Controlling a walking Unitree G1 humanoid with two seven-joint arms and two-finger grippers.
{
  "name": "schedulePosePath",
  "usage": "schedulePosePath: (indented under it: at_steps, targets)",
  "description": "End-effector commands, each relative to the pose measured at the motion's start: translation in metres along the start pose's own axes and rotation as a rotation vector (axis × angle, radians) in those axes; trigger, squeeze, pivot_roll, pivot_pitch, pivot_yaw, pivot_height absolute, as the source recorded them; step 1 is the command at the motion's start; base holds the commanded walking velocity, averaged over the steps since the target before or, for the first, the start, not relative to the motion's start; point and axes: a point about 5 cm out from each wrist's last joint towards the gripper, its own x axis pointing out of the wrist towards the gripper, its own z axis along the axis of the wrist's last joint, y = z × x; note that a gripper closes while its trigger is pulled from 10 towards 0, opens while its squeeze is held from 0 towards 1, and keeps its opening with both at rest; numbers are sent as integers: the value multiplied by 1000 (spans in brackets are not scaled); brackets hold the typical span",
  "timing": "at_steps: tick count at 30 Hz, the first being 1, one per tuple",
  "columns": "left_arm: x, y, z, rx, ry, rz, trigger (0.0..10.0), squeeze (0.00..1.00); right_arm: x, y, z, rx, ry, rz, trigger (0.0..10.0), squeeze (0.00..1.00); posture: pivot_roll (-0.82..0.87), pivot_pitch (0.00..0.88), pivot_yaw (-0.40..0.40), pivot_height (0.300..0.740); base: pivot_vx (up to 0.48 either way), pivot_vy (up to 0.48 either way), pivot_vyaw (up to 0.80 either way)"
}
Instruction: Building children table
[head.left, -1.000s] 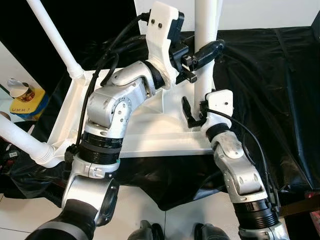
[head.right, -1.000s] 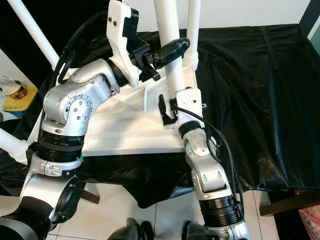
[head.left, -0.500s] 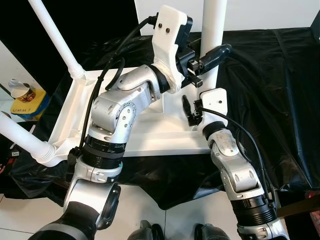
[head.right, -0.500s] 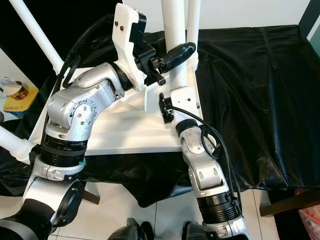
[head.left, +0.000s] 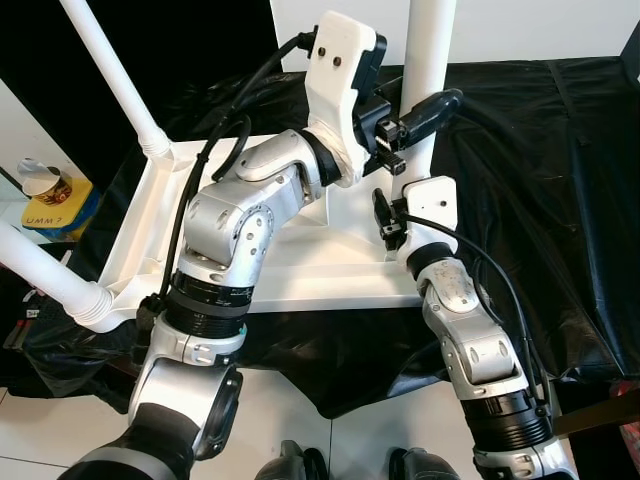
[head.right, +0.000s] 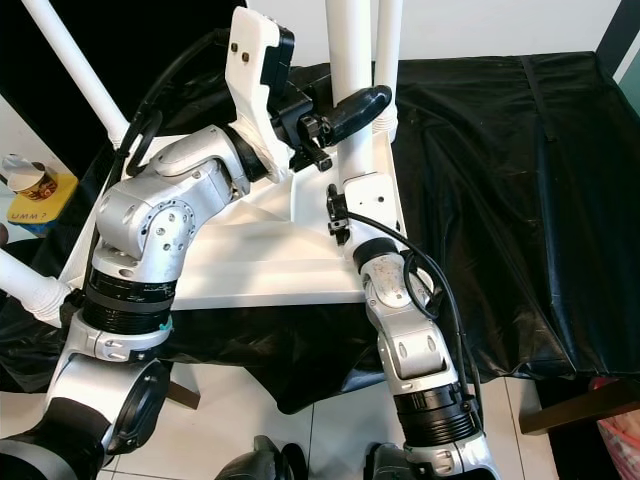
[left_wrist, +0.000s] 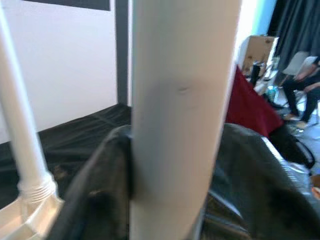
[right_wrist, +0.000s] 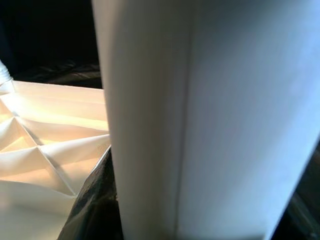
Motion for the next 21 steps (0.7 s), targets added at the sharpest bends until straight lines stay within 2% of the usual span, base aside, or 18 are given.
schedulePosePath:
  at_steps: [1, 4, 5, 9, 11, 12, 14, 15, 21]
  targets:
    - [-3, -1, 8, 16, -52, -11, 10000, 1000, 0, 1, -3, 27, 20, -17, 10000, 0, -108, 137, 85, 740, 0, 0, 0]
    - [-3, -1, 10, 14, -70, -2, 10000, 1000, 1, -2, -3, 46, 22, -37, 10000, 0, -108, 137, 85, 740, 0, 0, 0]
    - [-6, 3, 11, 31, -100, 34, 10000, 0, 1, -7, -3, 59, 21, -76, 10000, 0, -109, 136, 82, 740, 0, 0, 0]
    - [-12, 12, 14, 61, -164, 119, 10000, 0, 1, -18, -4, 88, 17, -153, 10000, 0, -111, 135, 78, 740, 0, 0, 0]
    - [-12, 12, 14, 61, -164, 119, 10000, 0, 1, -18, -4, 88, 17, -153, 10000, 0, -111, 135, 78, 740, 0, 0, 0]
    - [-17, 17, 11, 62, -186, 167, 10000, 0, -1, -24, -5, 102, 10, -181, 10000, 0, -109, 135, 75, 740, 0, 0, 0]
    - [-19, 18, 10, 62, -191, 186, 10000, 0, -2, -26, -5, 108, 5, -191, 10000, 0, -109, 135, 75, 740, 0, 0, 0]
    - [-26, 21, 0, 52, -175, 226, 10000, 0, -8, -29, -4, 98, -37, -197, 10000, 0, -109, 135, 74, 740, 0, 0, 0]
    - [-43, 18, -20, 54, -150, 277, 10000, 0, -25, -35, -5, 105, -99, -195, 10000, 0, -107, 144, 67, 740, 0, 0, 0]
